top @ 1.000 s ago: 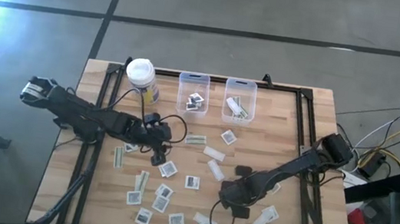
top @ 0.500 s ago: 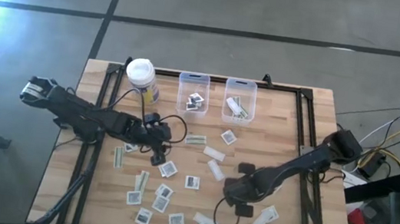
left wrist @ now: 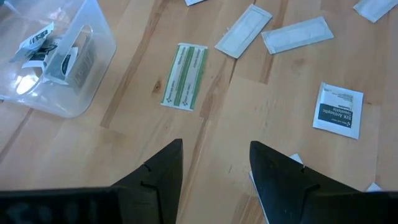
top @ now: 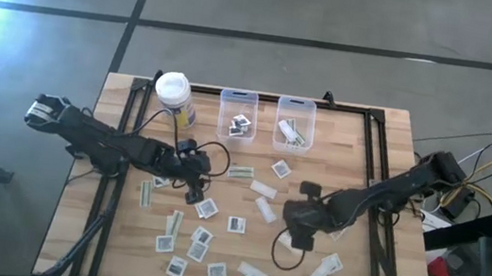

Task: Pick & Place First Aid Supplies
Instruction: Put the bandage into the right transparent bin

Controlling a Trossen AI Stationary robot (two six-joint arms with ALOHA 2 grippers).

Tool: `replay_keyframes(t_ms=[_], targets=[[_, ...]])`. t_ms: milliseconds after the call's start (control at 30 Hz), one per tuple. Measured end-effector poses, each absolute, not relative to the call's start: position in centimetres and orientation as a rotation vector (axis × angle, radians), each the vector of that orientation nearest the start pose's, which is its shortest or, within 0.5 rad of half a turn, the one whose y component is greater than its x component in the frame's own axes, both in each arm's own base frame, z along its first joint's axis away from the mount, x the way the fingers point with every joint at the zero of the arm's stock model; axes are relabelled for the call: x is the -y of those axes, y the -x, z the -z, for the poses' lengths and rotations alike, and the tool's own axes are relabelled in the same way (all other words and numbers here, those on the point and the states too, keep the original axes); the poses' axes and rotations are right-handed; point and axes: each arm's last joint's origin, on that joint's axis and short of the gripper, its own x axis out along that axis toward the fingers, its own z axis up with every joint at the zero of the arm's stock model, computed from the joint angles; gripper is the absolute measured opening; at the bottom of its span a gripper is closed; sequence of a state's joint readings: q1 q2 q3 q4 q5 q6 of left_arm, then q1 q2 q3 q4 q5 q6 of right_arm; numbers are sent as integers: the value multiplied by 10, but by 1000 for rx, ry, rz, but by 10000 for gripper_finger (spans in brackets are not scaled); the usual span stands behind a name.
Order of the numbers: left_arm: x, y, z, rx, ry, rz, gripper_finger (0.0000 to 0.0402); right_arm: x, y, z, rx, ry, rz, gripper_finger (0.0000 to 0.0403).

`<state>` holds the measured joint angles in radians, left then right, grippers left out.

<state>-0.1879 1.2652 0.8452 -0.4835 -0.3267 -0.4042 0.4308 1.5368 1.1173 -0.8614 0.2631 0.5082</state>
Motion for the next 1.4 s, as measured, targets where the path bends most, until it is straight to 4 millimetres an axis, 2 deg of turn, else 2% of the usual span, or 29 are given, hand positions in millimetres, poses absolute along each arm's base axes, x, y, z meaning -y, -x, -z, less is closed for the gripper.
replay_keyframes(t_ms=[267, 633, 800, 967, 1133, 1400], targets=[[37, -245, -235, -832, 147, -302, 179, -62, -257, -269, -979, 38, 402, 33], [37, -245, -235, -834, 146, -302, 179, 33, -240, -316, -724, -30, 750, 33], [37, -245, -235, -834, 146, -302, 179, 74, -233, -326, -666, -59, 854, 34], [37, -245, -235, -834, 146, -303, 179, 106, -227, -324, -676, -117, 887, 34], [37, -245, -235, -834, 145, -302, 179, 129, -230, -308, -752, -150, 902, 34], [37, -245, -235, -834, 145, -302, 179, 145, -251, -273, -918, -164, 782, 34]])
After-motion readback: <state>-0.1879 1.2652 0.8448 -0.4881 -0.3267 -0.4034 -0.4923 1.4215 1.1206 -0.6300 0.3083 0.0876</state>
